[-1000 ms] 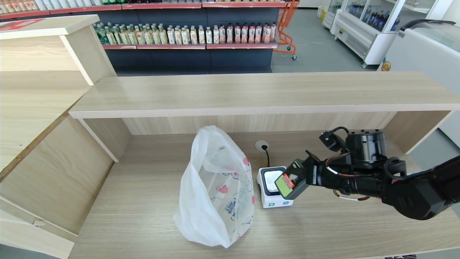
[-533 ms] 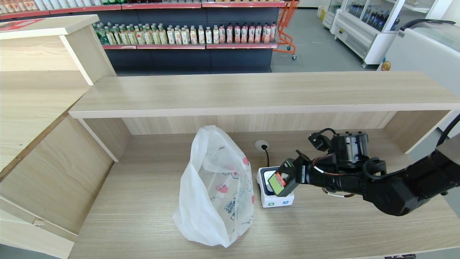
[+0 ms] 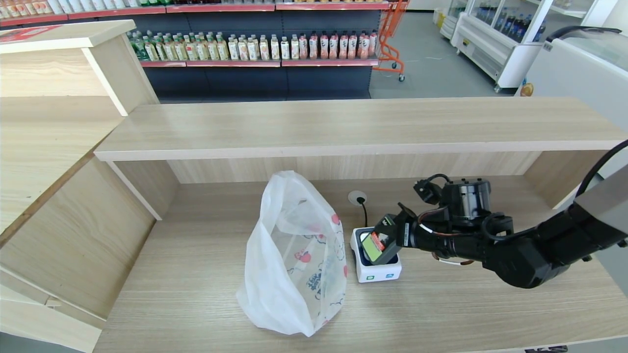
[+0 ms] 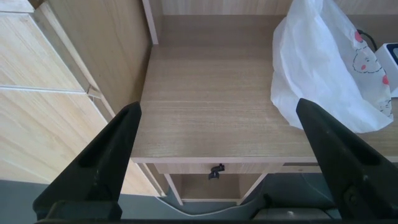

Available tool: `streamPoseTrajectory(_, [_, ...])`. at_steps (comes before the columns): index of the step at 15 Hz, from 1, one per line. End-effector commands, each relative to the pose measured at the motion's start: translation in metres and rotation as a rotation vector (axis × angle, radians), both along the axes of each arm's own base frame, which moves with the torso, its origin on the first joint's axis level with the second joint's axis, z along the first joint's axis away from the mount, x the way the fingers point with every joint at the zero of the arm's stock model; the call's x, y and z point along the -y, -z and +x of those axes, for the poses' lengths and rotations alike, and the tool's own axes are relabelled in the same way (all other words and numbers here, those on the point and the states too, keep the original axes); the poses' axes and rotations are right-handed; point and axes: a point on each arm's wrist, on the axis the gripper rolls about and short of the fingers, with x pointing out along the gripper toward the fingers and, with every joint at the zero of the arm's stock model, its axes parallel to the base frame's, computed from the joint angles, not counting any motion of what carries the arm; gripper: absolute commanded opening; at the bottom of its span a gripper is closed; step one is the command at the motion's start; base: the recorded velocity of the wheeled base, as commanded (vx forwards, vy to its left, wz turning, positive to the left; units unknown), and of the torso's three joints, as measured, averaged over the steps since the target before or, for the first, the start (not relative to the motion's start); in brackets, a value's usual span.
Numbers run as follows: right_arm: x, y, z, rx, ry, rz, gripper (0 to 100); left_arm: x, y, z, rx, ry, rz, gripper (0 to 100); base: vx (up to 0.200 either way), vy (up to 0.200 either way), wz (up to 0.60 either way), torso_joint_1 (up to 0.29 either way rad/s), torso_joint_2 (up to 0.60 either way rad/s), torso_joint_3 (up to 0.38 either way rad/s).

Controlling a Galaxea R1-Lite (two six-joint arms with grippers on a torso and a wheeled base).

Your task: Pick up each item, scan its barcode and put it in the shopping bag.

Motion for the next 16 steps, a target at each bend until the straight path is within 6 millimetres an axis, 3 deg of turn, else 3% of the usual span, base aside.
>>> streamPoseTrajectory(1, [0.0,0.002,0.0,-0.005,0.0,-0.003,0,0.0,0.0,0.0,0.0,0.0,0.0,100,0.0,0.0,0.0,0.0,0.0,0.0])
streamPoseTrajectory(6, [0.001,-0.005,-0.003,0.018,-0.005,0.009,0,0.0,0.0,0.0,0.0,-0.001,0.0,100,0.0,0.0,0.0,0.0,0.0,0.0])
streamPoseTrajectory(9, [0.011,-0.064,-0.032,0.112,0.011,0.142,0,0.0,0.0,0.0,0.0,0.0,0.0,100,0.0,0.0,0.0,0.0,0.0,0.0])
streamPoseTrajectory(11, [0.023,-0.082,-0.063,0.209,-0.016,0.088,0,0.0,0.0,0.0,0.0,0.0,0.0,100,0.0,0.0,0.0,0.0,0.0,0.0])
streamPoseTrajectory(16, [0.048,-0.064,-0.12,0.334,-0.084,-0.109,0,0.0,0.0,0.0,0.0,0.0,0.0,100,0.0,0.0,0.0,0.0,0.0,0.0])
